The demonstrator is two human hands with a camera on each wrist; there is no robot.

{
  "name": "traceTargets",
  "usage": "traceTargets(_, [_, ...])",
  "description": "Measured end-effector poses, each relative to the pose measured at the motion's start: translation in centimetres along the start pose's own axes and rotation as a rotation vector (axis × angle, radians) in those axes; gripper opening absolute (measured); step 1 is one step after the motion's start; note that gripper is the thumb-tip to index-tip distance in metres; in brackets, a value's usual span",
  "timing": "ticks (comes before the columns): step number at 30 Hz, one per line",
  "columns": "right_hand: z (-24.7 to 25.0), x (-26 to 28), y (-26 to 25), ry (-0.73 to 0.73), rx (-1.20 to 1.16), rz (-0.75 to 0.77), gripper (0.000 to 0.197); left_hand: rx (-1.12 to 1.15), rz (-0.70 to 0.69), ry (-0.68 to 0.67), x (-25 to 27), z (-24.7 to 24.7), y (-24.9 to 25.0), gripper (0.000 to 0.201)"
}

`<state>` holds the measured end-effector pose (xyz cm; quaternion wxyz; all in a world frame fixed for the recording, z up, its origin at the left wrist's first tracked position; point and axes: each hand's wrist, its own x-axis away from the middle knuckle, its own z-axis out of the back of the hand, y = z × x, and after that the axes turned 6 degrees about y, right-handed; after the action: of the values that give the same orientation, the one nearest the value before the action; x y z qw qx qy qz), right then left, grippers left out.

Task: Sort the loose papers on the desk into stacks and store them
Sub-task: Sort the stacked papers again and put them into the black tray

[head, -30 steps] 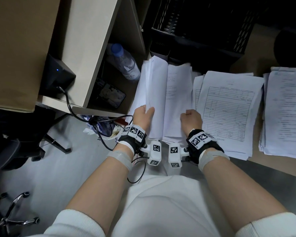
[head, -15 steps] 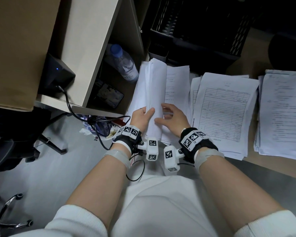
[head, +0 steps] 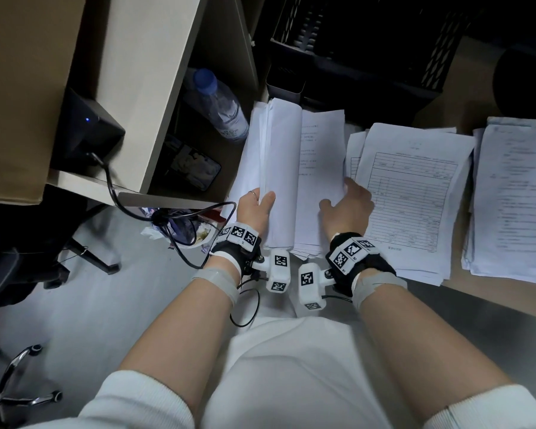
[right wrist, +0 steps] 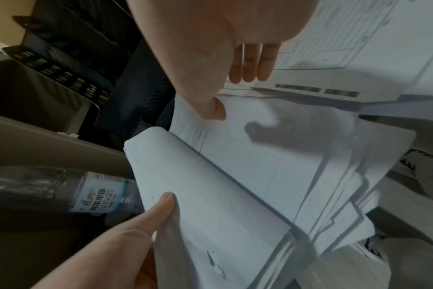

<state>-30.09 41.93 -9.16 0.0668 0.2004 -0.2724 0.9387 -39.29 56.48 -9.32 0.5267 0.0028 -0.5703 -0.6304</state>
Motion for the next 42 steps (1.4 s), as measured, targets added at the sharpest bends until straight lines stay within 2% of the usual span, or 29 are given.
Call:
traceTargets(6, [-0.1,-0.5,-0.4,-0.131,0.102,-0.035,0.067,-0.094,-0.015,0.012,-0.4,0.1,0.3,0.018])
traceTargets(9, [0.1,-0.5,-0.7,-0.128,0.13,0.018,0.065,-0.091,-0.005,0.012,-0.6,-0.1,0.2,0.021])
traceTargets(12, [0.1,-0.3,-1.0,-0.067,0.138,0.088,0.052,-0.092,-0.008,0.023,-0.5,-0.1,0.5,0.02])
traceTargets(14, [0.1,-0.4,-1.0,-0.018,0.017,0.039,0.043,-0.085,-0.003,0.026,-0.5,-0.2,0.5,0.021])
traceTargets(16, [0.4,-0.8,-1.2,0.003,-0.131,-0.082,0.042,-0.084,0.002,0.023,-0.3,-0.2,0.8,0.021])
traceTargets(20, [0.8,-1.7,-1.3,-0.039,-0.165,-0.188,0.034,-0.101,0.011,0.011,-0.5,-0.2,0.8,0.02])
traceTargets(25, [0.6,-1.9,-0.9,-0.087,-0.205,-0.234,0.053,-0.091,0.044,0.029,-0.5,-0.1,0.9,0.019])
traceTargets(28, [0.7,-2.0,-0.6,-0.116,-0.131,-0.16,0.056,-0.076,0.056,0.023,-0.6,-0.1,0.9,0.016])
traceTargets(31, [0.9,-1.9,-0.9,-0.069,-0.015,-0.075,0.038,-0.079,0.067,0.025,-0.7,0.0,1.0,0.018])
traceTargets(34, [1.2,-1.6,-1.6,-0.007,-0.03,-0.1,0.023,-0.082,0.065,0.042,-0.6,0.1,1.2,0.018])
traceTargets(37, [1.4,-1.9,-1.8,0.02,-0.089,-0.134,0.02,-0.067,0.068,0.036,-0.2,0.1,1.6,0.014])
traceTargets(42, [1.7,-1.9,-2.1,0.034,-0.052,-0.047,0.021,-0.009,0.146,0.069,-0.2,-0.2,2.2,0.018])
